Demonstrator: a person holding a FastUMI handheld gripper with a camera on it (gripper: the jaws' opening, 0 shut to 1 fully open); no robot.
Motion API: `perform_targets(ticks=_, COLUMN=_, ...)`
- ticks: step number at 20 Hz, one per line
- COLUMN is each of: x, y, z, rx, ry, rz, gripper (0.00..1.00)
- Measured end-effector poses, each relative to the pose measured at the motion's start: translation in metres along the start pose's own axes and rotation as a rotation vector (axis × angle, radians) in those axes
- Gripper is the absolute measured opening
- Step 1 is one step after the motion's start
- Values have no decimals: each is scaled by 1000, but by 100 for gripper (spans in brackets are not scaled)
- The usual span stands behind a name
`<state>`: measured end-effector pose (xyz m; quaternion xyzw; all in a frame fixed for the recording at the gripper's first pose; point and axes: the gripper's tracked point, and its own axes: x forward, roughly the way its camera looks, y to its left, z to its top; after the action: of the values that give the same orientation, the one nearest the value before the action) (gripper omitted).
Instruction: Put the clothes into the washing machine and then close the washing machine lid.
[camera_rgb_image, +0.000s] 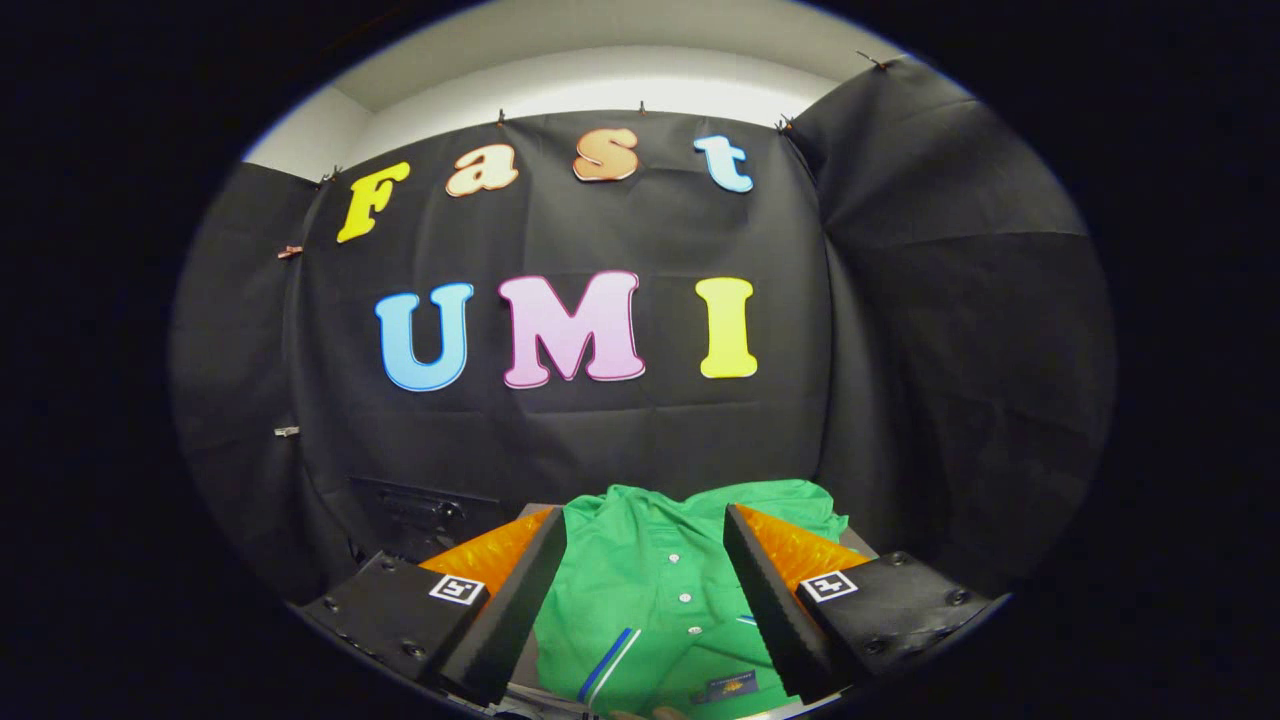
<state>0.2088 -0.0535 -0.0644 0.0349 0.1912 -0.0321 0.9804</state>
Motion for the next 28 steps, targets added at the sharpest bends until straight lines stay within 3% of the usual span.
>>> perform_targets(ticks=9, x=71, y=-16, z=-56, rx=-38, ry=252, rz=-38, gripper=98)
perform_targets(ticks=17, x=85, y=-37, z=-99, rx=-34, ry=430, rz=-99, gripper=99)
perform_targets(ticks=25, x=93, y=-43, z=-107, rx=-65, ry=504, rz=-112, gripper=98)
perform_targets(ticks=26, x=96, y=-36, z=-106, rx=-53, ry=517, rz=-75, gripper=96)
perform_targets(ticks=28, x=93, y=-24, z=-105, rx=-1, ry=570, rz=-19, gripper=63)
